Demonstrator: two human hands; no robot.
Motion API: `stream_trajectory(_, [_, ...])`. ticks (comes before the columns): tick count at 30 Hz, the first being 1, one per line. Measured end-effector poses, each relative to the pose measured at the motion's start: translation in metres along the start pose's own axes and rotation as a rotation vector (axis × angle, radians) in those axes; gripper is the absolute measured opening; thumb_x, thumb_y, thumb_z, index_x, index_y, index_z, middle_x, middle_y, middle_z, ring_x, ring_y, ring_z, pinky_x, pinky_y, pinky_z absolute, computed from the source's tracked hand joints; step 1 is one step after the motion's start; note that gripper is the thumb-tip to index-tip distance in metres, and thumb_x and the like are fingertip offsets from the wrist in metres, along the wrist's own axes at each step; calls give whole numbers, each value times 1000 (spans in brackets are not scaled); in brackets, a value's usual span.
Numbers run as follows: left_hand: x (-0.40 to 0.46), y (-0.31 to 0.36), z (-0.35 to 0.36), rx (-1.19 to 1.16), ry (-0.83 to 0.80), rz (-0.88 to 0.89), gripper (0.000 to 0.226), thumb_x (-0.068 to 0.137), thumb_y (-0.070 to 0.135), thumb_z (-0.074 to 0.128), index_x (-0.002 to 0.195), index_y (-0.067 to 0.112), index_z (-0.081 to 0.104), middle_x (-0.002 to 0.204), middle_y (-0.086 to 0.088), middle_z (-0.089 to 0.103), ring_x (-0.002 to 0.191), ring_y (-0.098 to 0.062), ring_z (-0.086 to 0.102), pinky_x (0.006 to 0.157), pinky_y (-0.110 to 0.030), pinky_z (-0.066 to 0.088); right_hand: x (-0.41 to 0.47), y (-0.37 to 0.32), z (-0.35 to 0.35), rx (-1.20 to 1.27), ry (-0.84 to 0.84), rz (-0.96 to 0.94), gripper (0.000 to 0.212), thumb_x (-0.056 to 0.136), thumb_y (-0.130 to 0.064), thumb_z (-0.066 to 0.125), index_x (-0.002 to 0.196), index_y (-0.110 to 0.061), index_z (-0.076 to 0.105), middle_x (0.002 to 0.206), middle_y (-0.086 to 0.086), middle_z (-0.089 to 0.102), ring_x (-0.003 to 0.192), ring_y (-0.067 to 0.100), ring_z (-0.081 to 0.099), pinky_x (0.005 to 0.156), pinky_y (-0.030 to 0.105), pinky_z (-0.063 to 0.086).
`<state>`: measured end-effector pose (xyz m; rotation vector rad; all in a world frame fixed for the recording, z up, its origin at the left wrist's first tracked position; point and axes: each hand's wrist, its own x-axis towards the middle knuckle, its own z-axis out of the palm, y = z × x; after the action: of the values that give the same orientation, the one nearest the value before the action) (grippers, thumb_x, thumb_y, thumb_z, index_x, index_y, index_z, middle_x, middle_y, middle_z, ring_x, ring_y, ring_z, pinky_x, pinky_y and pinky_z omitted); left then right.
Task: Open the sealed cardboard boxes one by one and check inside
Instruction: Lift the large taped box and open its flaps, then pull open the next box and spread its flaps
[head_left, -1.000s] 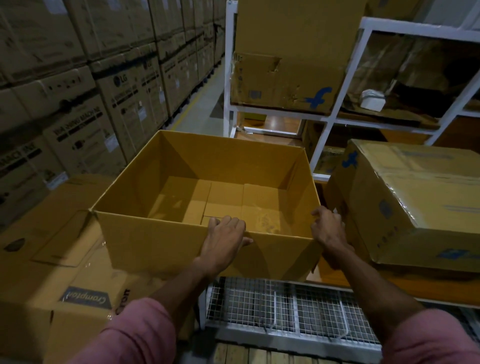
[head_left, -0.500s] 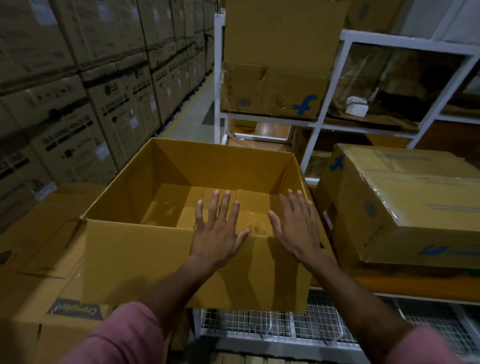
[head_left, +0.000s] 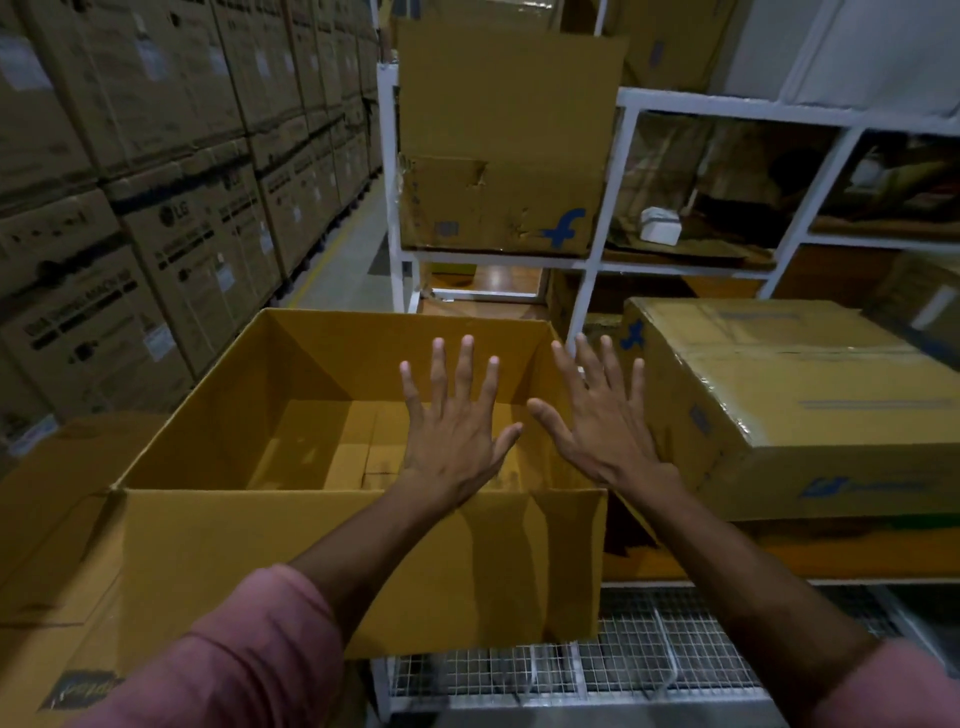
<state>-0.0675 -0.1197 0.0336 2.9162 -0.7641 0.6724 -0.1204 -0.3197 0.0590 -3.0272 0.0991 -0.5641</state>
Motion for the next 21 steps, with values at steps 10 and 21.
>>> stream_trajectory(10, [107,145,-9,-79,-18,112,86,94,79,17,162,30,-3,166,-10,-27,147,-43,-34,111,-74,-14,26,151,-52,48,50,97,86,88,-84,2,161,-40,-1,172,1,-5,156,24,-16,122,61,-11])
stream_trajectory(21, [213,303,33,-147,-205,-32,83,92,81,11,160,36,-3,169,-6,-18,150,-45,-22,114,-70,-13,54,384,-53,124,-199,211,87,88,-86,9,161,-40,-2,172,2,-6,157,31,-12,122,58,-10])
